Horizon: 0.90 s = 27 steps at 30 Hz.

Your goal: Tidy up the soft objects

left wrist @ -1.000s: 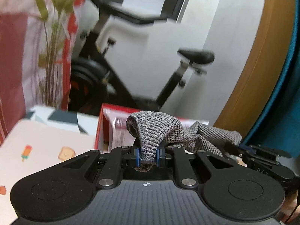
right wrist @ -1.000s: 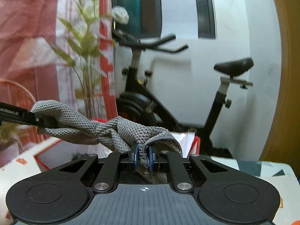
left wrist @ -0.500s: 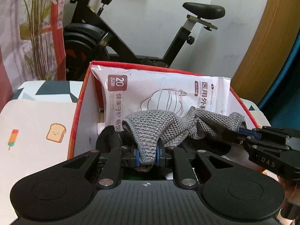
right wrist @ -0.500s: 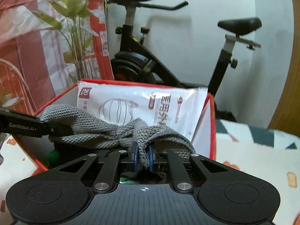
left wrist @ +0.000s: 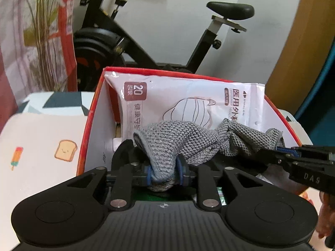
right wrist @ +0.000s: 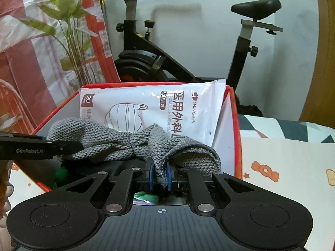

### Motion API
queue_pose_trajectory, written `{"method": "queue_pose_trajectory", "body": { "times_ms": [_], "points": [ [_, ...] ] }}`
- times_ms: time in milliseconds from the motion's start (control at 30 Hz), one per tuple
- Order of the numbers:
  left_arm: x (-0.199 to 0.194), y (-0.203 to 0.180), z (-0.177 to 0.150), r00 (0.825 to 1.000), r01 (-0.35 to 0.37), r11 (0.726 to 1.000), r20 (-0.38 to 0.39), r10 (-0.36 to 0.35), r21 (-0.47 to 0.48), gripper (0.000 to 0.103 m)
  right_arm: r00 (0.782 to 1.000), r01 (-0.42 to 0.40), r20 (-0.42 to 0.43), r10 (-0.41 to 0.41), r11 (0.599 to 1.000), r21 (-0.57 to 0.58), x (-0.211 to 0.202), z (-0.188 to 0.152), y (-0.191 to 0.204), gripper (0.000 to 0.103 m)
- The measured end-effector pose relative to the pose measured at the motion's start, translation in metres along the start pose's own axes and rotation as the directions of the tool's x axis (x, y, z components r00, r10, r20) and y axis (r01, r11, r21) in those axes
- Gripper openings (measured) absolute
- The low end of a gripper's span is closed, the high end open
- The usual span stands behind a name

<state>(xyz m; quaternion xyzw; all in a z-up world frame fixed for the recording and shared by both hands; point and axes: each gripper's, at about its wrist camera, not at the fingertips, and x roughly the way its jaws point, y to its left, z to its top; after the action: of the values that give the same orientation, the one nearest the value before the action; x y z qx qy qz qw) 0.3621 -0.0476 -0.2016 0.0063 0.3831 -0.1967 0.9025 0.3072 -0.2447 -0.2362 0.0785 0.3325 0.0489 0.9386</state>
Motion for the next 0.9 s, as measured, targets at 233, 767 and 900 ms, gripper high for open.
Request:
{"method": "queue_pose_trajectory", "body": {
  "times_ms": [233,767,900],
  "points": [
    [-0.023,-0.015,-0.001,0.998,-0.017,0.999,0.061,0.014,0.042,0.081,1.0,-0.009,0.003,0.009,0.999,0.051,-0.015,-0.002,-0.006,0.021],
    [-0.119,-0.036,-0.01,0.969,-0.102,0.995,0.225,0.1,0.0,0.103,0.997,0.004,0.081,-0.006,1.0,0.02,-0.096,-0.004,0.01,0.084],
    [-0.146,-0.043,-0.014,0.953,-0.152,0.988,0.263,0.154,-0.028,0.103,0.99,0.021,0.14,-0.023,1.0,0.02,-0.127,0.001,0.017,0.101]
  ]
}}
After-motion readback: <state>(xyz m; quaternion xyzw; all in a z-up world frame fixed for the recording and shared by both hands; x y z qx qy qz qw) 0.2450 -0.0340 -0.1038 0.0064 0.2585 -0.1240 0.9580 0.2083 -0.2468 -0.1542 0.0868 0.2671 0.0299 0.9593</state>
